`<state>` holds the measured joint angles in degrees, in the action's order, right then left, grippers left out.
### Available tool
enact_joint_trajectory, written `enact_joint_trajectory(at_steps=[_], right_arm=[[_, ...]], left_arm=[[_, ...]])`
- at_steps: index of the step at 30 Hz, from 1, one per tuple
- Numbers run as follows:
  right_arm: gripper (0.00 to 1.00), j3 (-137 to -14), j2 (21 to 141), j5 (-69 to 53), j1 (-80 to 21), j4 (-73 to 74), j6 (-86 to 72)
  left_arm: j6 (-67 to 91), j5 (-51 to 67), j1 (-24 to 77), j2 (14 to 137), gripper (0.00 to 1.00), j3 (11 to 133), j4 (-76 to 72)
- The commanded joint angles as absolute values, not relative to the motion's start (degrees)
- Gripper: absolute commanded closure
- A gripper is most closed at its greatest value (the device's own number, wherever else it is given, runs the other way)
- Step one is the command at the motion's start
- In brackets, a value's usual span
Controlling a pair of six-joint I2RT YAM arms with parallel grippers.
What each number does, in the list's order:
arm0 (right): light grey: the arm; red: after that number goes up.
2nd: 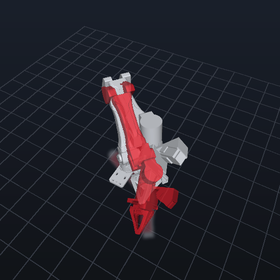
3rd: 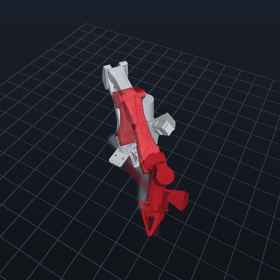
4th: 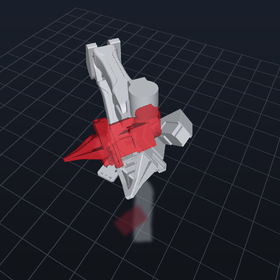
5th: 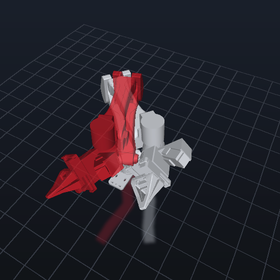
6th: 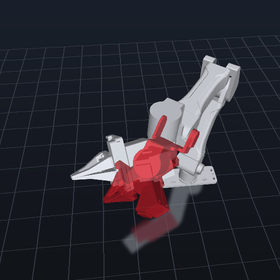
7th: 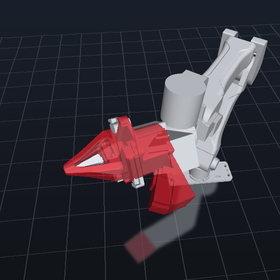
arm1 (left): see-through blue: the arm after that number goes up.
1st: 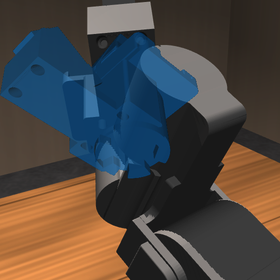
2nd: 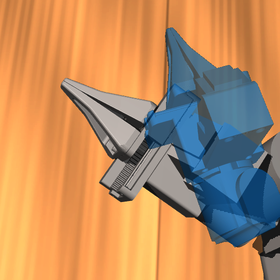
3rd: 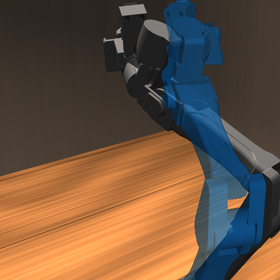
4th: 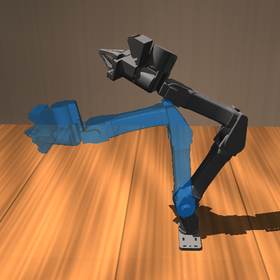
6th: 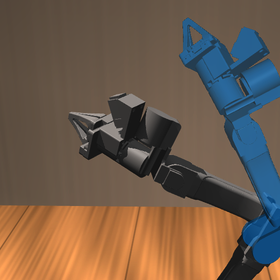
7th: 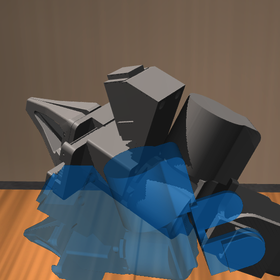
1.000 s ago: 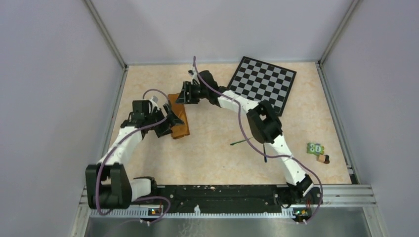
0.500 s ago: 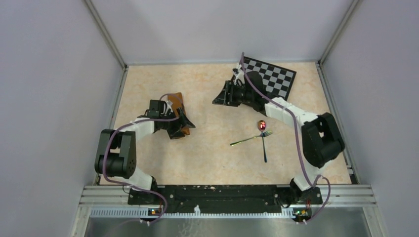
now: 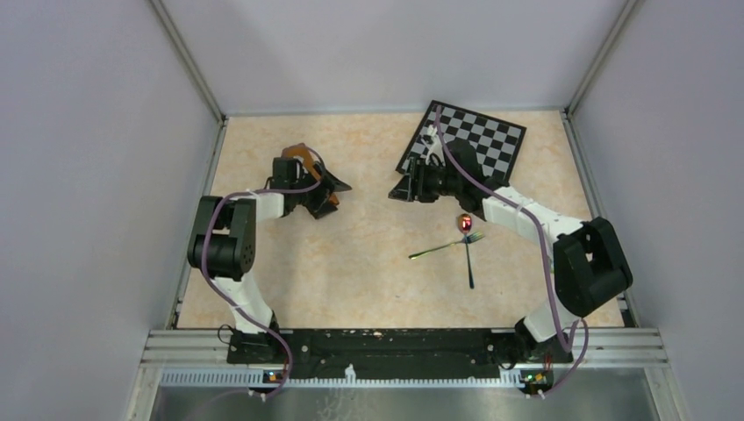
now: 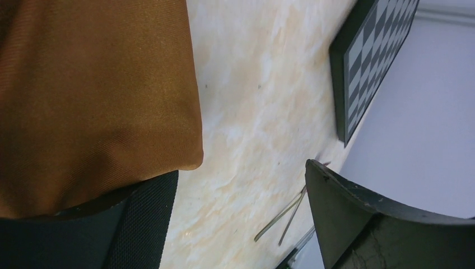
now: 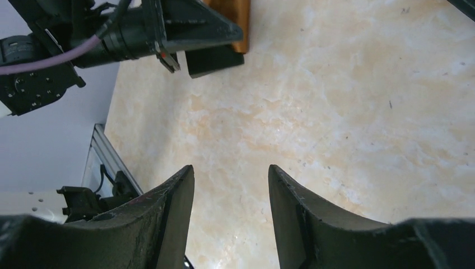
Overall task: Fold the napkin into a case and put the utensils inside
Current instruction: Smooth out the smaller rectangle-folded napkin at the center of the board.
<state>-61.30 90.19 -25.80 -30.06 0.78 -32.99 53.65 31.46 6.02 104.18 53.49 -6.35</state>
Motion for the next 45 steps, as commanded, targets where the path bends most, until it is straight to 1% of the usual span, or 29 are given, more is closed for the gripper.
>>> enact_joint_trajectory(at_steps=[1,4,8,12,16,20,24,30,35,38,42,45], right_arm=[[0.49,-60.73,85.86,-23.53,-29.44,2.61,-30.02],[0.49,-60.29,85.68,-23.29,-29.18,3.11,-29.47],[0.49,-59.73,86.30,-23.85,-29.18,2.58,-29.38],[0.49,-59.09,86.90,-24.97,-29.18,1.41,-29.98],[0.49,-58.59,86.87,-25.28,-29.22,1.19,-30.07],[0.49,-57.87,86.30,-25.66,-29.18,0.98,-30.47],[0.49,-57.52,85.48,-25.83,-29.18,0.86,-30.77],[0.49,-57.10,85.25,-26.33,-29.18,0.47,-31.00],[0.49,-56.60,85.94,-27.56,-29.18,-1.48,-31.73],[0.49,-56.56,85.60,-27.50,-29.18,-0.77,-31.41],[0.49,-56.43,84.86,-26.73,-29.18,-0.09,-30.71],[0.49,-56.42,84.94,-26.99,-29.16,-0.27,-30.80]], left_arm=[[59.51,26.47,5.02,105.92,0.11,55.18,-13.70],[59.14,31.03,5.77,106.14,0.10,58.42,-12.78],[57.30,34.19,6.26,100.24,0.06,56.73,-11.73],[52.01,34.82,5.51,93.92,0.06,56.38,-5.38],[49.20,33.93,2.16,90.84,0.06,55.26,-3.44],[48.63,36.49,-1.11,93.92,0.06,56.07,-3.65],[49.35,38.39,-2.37,98.16,0.07,55.17,-6.51],[50.02,36.74,-4.91,98.81,0.07,45.34,-11.80],[47.40,36.26,-6.61,101.54,0.07,43.47,-11.11],[47.50,37.38,-6.59,97.19,0.07,43.26,-10.46],[46.06,39.19,-6.44,88.08,0.06,45.88,-3.41],[45.38,40.61,-6.49,83.86,0.05,47.84,-0.67]])
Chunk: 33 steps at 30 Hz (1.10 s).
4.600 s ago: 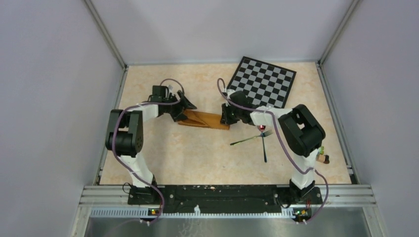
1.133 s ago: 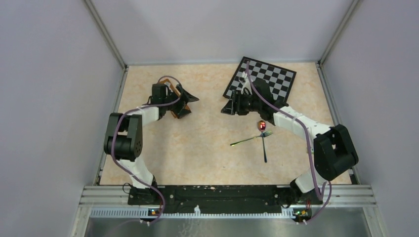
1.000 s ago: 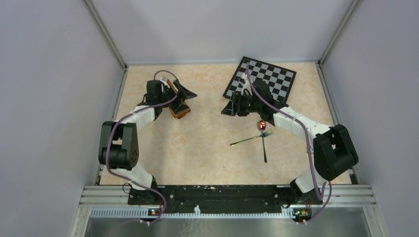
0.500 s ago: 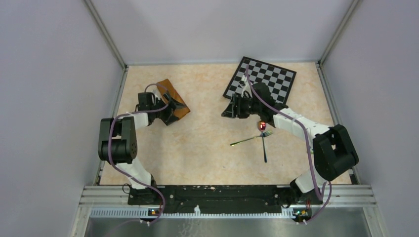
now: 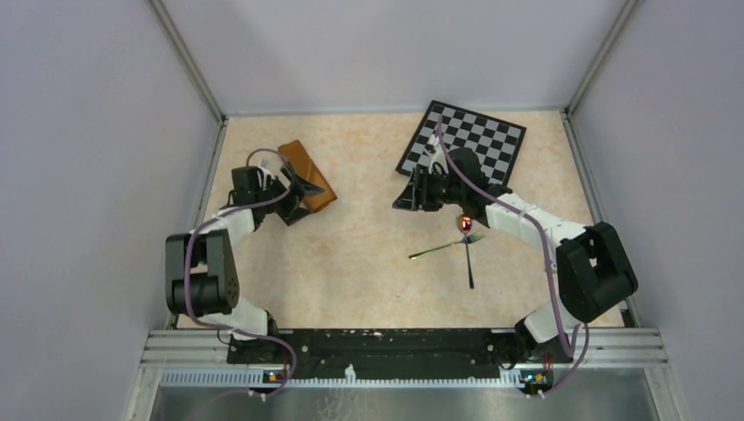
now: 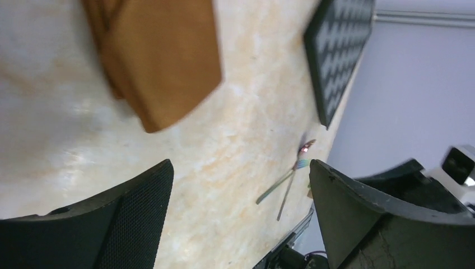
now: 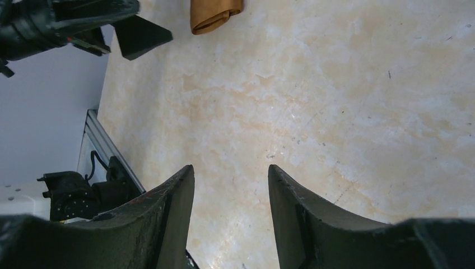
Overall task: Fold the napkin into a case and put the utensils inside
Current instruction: Smooth out the smaller rectangle-folded napkin at the center of the board.
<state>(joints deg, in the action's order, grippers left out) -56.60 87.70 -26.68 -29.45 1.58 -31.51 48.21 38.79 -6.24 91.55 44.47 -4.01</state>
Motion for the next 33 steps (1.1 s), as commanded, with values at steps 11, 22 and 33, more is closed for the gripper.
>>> enact_joint_trajectory(at_steps=[11,22,33], right_arm=[[0.49,-56.30,84.04,-27.32,-29.18,-0.56,-31.59],[0.49,-56.17,84.98,-28.21,-29.18,-1.55,-31.78],[0.49,-58.23,81.74,-25.25,-29.16,5.34,-28.34]], left_arm=[[49.50,44.00,-6.49,97.39,0.04,52.98,-11.46],[40.55,31.38,-5.44,98.54,0.05,46.41,-5.27],[29.24,34.18,-4.76,83.20,0.04,56.59,7.84]])
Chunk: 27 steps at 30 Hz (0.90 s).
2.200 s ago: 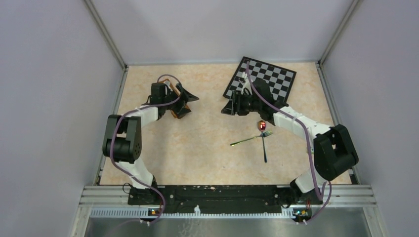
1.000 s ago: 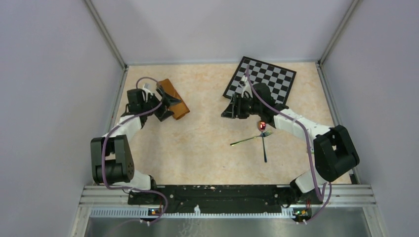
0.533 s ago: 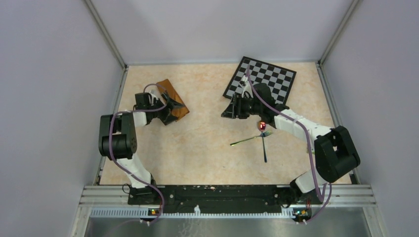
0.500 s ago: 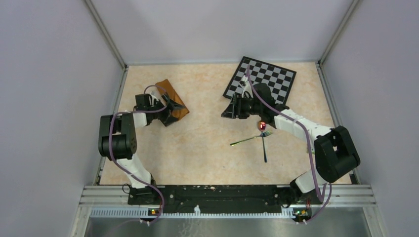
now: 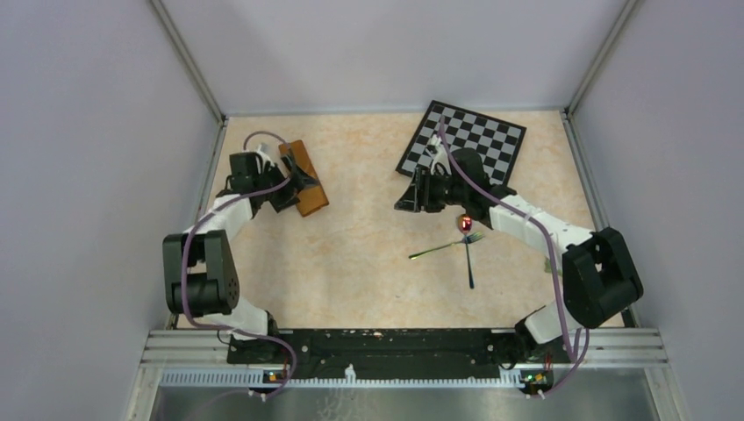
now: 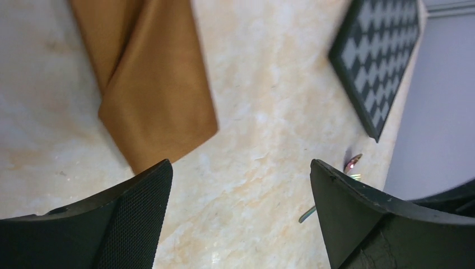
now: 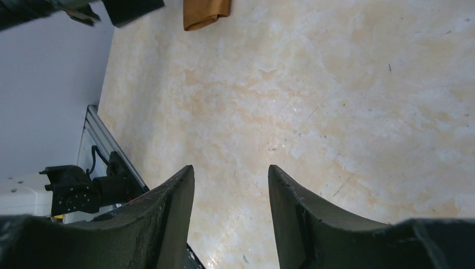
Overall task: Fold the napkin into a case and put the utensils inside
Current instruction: Smooth out the smaller rectangle-folded napkin at the center of the board, then pick up the spoon from the center of the board.
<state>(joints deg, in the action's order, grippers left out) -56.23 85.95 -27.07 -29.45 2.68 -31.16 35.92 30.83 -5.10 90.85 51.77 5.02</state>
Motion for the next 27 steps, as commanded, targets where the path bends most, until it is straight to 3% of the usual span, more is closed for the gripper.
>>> enact_joint_trajectory(at_steps=[1,7,13,20,27], right_arm=[[0.49,-58.41,81.33,-24.39,-29.17,6.87,-27.59],[0.49,-58.31,76.94,-15.95,-29.18,16.02,-21.81],[0.49,-56.75,71.45,-5.33,-28.48,25.55,-19.56],[0.58,-47.72,65.94,-9.64,-16.83,30.03,-25.91],[0.65,-42.72,69.35,-6.26,-17.10,33.87,-28.75]], left_arm=[[28.33,35.98,-4.65,81.93,0.03,57.14,8.15],[22.20,42.01,-0.72,74.59,0.02,60.22,10.16],[19.28,40.43,10.98,72.43,0.02,64.67,13.20],[28.16,35.55,29.76,79.00,0.03,66.33,8.81],[32.32,30.55,38.98,88.44,0.08,71.10,11.05]])
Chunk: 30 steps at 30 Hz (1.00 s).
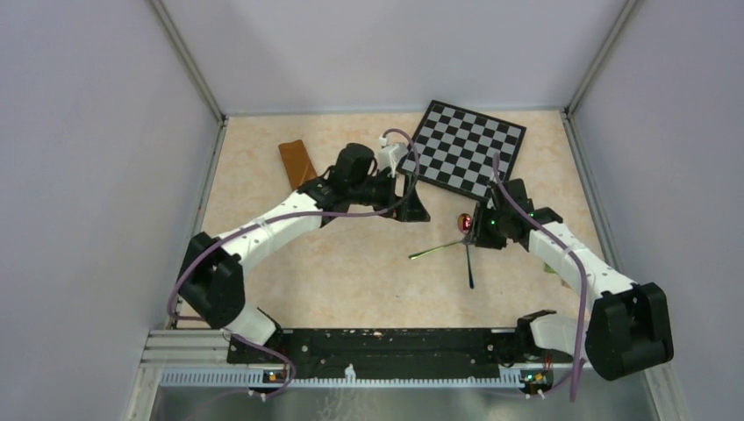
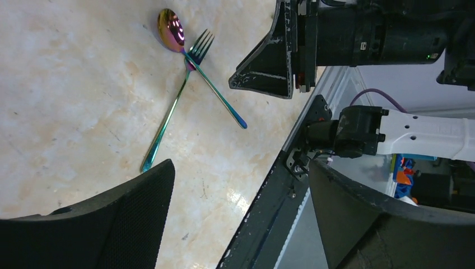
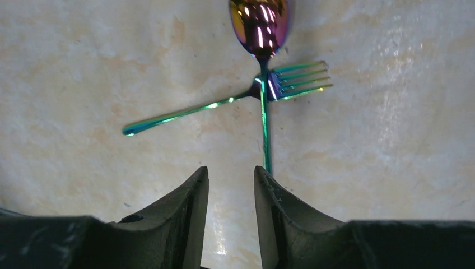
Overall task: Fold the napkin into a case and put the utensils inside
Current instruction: Pick up the spoon from the center of the board.
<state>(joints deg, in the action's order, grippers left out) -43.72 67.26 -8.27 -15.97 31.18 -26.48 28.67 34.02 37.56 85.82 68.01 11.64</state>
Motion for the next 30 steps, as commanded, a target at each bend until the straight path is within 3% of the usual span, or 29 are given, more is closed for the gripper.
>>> enact_joint_trajectory(at_steps=[1,6,15,21,23,30], right_arm=[[0.65,-42.29,70.08,-3.50,-18.39,33.81,-28.85],[0.73,-43.26,76.58,3.93,-23.85,31.63,-28.91],[0.77,-44.06,84.56,12.41,-28.18,28.67,-29.15],[0.93,-43.46,87.53,16.16,-29.53,24.86,-27.94],[1.00,-42.78,87.24,16.87,-30.38,22.69,-26.71],[1.00,-41.70,74.22,16.25,-34.69,19.86,-23.13]], left_arm=[[32.82,30.59,39.02,88.60,0.08,70.93,10.85],[32.54,28.74,39.02,87.29,0.08,69.95,13.46],[31.77,25.93,38.87,80.96,0.08,63.92,15.80],[32.03,25.54,38.71,79.46,0.08,61.61,16.04],[32.63,24.43,38.54,79.09,0.08,61.07,16.52],[39.52,20.80,34.94,73.82,0.06,55.97,14.89]])
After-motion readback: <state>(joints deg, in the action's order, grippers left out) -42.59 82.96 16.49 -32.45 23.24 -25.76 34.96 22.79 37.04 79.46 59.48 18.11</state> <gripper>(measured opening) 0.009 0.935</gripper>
